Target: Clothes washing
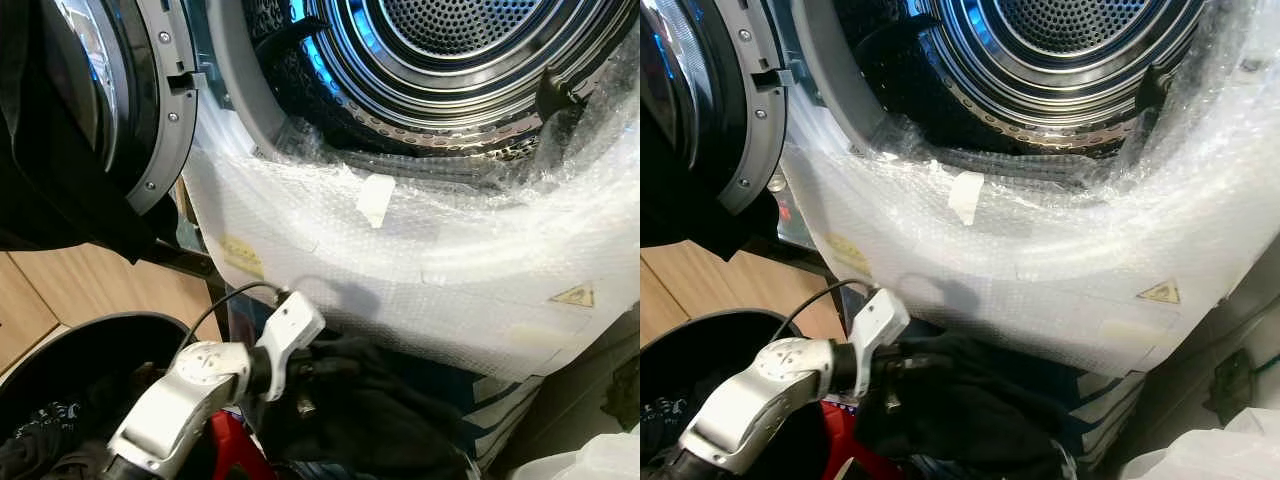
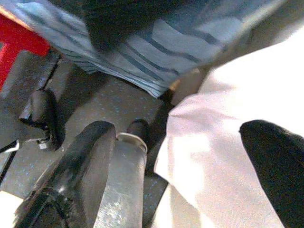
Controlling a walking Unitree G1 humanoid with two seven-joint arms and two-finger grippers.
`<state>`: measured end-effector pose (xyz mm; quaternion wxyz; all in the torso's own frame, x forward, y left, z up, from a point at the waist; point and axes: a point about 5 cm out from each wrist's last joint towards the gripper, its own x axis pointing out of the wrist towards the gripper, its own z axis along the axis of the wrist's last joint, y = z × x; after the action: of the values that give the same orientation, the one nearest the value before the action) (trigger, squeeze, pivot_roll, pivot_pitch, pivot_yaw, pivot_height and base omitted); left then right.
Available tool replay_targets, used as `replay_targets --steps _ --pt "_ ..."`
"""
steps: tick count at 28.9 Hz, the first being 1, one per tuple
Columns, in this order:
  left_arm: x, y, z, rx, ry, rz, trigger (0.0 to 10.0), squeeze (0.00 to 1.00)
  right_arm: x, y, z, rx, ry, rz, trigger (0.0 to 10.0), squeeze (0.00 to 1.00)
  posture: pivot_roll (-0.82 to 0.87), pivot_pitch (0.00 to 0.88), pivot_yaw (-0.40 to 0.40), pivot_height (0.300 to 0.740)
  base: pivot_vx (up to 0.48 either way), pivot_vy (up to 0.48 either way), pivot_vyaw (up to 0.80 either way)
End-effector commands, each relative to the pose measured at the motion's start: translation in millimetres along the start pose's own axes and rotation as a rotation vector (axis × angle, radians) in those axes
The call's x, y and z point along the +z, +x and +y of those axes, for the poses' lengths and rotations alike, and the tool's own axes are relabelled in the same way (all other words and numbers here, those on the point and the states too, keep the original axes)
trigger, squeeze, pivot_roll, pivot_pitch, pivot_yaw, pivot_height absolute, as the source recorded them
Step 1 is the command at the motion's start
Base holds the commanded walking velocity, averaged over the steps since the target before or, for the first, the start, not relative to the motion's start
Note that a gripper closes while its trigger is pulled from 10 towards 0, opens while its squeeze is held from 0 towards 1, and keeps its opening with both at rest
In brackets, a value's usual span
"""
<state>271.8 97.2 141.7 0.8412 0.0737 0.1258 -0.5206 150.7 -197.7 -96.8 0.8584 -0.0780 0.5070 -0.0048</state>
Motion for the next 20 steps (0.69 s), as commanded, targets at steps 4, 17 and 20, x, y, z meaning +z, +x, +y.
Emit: replay_targets --steps 4,17,20 --pt "2 -5.8 3.8 0.057 0.024 -0.023 0.0 0.00 15 0.4 -3.4 0.079 -0.073 -0.075 10.0 0.00 0.00 0.047 0.024 0.740 0.000 0.000 0.00" --pt "-11 -13.9 -1.3 0.023 0.023 0.034 0.0 0.00 57 -10.6 5.3 0.468 -0.145 -0.358 10.0 1.00 -0.02 0.039 0.026 0.740 0.000 0.000 0.00" --pt "-13 -16.0 -4.4 -0.001 0.013 0.046 0.0 0.00 66 -16.4 2.9 0.575 -0.112 -0.421 10.0 1.00 -0.01 0.032 0.021 0.740 0.000 0.000 0.00"
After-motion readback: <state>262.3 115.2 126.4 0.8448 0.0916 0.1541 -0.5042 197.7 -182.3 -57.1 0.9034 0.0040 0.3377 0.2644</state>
